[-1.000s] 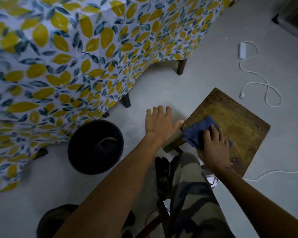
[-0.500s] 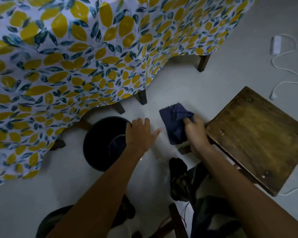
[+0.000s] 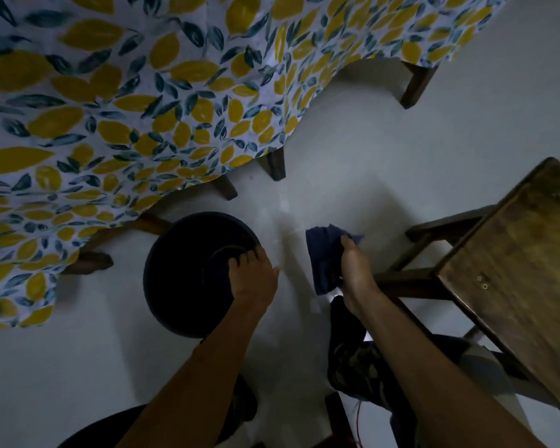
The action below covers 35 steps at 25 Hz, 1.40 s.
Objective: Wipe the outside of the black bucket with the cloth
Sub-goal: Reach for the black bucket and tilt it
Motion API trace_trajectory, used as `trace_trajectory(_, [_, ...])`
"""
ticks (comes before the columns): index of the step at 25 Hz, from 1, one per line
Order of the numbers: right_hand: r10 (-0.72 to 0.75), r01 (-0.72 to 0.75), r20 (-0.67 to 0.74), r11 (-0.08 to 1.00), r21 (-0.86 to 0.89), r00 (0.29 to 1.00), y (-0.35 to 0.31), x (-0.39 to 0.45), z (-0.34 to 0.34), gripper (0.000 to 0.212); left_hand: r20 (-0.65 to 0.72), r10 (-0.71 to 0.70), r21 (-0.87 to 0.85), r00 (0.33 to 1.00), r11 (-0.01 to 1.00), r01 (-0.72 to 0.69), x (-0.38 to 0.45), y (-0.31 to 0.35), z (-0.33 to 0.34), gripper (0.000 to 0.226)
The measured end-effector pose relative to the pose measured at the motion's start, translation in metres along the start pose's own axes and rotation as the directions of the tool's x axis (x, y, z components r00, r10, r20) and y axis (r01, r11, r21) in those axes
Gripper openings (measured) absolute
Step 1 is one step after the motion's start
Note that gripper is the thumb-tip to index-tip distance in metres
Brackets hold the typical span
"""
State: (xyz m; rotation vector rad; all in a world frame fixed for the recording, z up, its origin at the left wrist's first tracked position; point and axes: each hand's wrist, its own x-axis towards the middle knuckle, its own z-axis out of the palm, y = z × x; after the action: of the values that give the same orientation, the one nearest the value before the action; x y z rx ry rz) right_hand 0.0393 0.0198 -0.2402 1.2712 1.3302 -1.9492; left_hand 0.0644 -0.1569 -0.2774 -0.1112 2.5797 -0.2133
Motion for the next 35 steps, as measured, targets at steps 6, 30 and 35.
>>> trace_trajectory(6, [0.038, -0.040, -0.036, 0.998, -0.043, 0.999, 0.013, 0.015, 0.012, 0.034, 0.037, -0.032, -0.028, 0.999, 0.999, 0.033, 0.010, 0.002, 0.011, 0.064])
trace_trajectory(30, [-0.116, 0.099, -0.057, 0.965, -0.244, 0.992, 0.030, 0.025, 0.002, 0.044, -0.083, 0.264, -0.670, 0.961, 0.699, -0.250, 0.030, -0.097, -0.047, 0.064])
trace_trajectory(35, [-0.157, 0.136, -0.061, 0.956, -0.260, 0.986, 0.029, 0.029, 0.003, 0.030, -0.042, 0.286, -0.704, 0.957, 0.672, -0.232, 0.037, -0.104, -0.041, 0.053])
